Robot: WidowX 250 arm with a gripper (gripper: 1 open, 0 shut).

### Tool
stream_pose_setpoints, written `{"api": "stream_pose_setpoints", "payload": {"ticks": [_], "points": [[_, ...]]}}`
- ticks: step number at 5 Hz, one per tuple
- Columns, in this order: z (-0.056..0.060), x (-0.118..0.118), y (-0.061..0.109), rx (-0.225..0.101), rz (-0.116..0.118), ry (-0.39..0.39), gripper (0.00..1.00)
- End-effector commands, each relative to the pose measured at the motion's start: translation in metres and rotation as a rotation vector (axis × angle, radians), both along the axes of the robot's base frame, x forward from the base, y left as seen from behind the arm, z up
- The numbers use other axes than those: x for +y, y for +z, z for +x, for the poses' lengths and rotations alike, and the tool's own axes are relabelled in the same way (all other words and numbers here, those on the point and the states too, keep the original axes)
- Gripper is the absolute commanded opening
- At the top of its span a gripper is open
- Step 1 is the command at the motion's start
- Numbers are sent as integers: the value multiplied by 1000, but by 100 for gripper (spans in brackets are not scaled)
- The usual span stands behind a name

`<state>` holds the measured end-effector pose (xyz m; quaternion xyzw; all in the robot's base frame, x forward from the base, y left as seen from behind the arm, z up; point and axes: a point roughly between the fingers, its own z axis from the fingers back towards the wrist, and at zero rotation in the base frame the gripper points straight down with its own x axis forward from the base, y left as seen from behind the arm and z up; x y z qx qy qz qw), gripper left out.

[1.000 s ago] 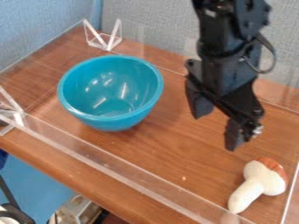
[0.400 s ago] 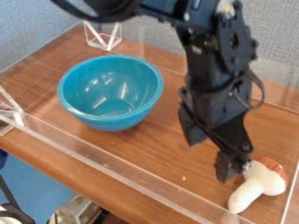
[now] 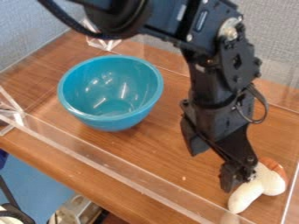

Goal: Remove the mushroom from inside the blue bowl and put it on the table

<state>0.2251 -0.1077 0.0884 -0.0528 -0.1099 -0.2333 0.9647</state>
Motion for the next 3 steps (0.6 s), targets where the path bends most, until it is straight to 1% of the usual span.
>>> {"api": "stream_pose_setpoints", "payload": {"ticks": [1,2,3], "points": [[9,5,4,-24,-8,89,100],[14,10,3,-30,-8,154,100],[19,15,4,-36,-15,123,100]]}}
